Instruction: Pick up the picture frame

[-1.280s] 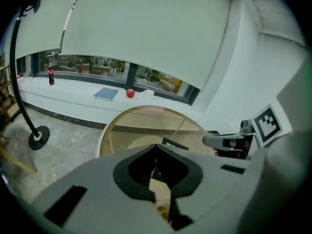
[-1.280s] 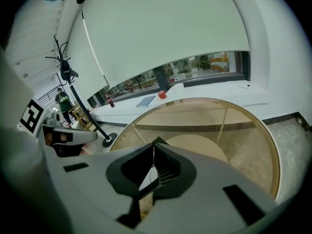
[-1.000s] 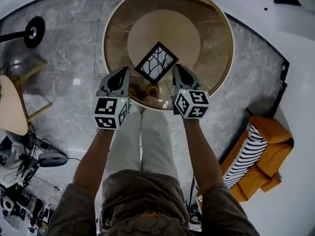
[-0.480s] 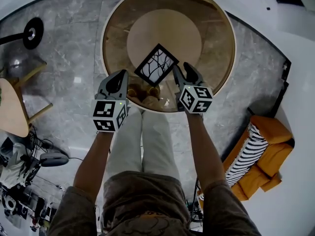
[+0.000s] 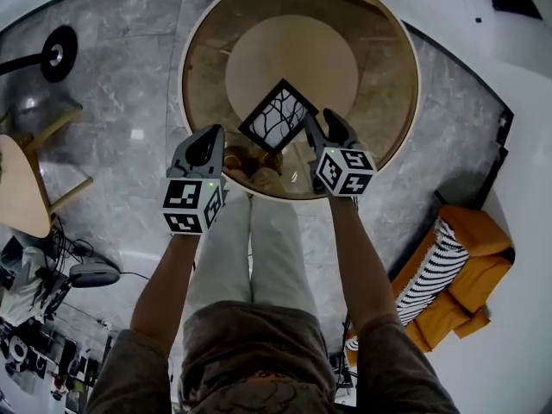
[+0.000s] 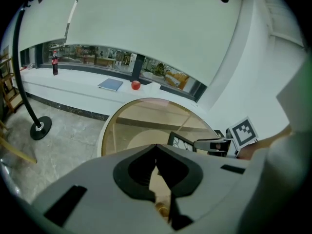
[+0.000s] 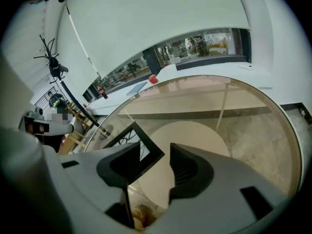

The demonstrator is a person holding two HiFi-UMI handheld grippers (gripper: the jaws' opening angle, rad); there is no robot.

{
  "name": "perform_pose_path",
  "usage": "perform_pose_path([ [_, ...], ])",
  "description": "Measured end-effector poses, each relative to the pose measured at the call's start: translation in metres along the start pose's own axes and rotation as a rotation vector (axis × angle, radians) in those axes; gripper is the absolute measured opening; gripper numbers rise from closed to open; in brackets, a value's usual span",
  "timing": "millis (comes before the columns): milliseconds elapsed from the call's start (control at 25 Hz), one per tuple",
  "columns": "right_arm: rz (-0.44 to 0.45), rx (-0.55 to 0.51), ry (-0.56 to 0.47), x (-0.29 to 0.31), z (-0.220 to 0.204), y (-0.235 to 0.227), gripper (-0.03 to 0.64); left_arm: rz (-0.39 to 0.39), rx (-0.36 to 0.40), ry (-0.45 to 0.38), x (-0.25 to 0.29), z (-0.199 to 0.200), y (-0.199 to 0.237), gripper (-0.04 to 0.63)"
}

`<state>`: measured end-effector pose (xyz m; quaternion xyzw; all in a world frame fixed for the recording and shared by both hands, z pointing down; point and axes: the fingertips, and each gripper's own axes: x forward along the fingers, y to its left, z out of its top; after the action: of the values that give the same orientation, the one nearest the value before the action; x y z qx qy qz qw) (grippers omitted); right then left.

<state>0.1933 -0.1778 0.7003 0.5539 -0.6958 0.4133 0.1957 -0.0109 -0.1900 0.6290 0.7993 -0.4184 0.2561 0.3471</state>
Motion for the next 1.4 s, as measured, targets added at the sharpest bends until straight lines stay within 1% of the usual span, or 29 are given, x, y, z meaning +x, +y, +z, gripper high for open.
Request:
perform_pose_path([
  [320, 0.009, -0.003, 0.028, 0.005, -0.010, 0.005, 0.192, 0.007, -0.012, 0.005, -0.002, -0.006, 0.002, 0.018],
  [720, 0.002, 0.010, 0.020, 0.006, -0.008, 0.007, 0.192, 0.018, -0.027, 0.007, -0.005, -0.011, 0.010, 0.017],
  [1080, 0.044, 0.007, 0.022, 0.007, -0.008, 0.020, 0.192, 0.027, -0.029, 0.006, 0.003, -0.006, 0.003, 0.018],
  [1240, 0.060, 0.009, 0.025, 0.015, -0.015, 0.044, 0.193, 0.031, -0.036, 0.006, -0.004, -0.013, 0.017, 0.017],
  [1400, 0.073, 0.006, 0.034, 0.018, -0.021, 0.059, 0.193, 0.038, -0.046, 0.005, -0.007, -0.017, 0.026, 0.017],
])
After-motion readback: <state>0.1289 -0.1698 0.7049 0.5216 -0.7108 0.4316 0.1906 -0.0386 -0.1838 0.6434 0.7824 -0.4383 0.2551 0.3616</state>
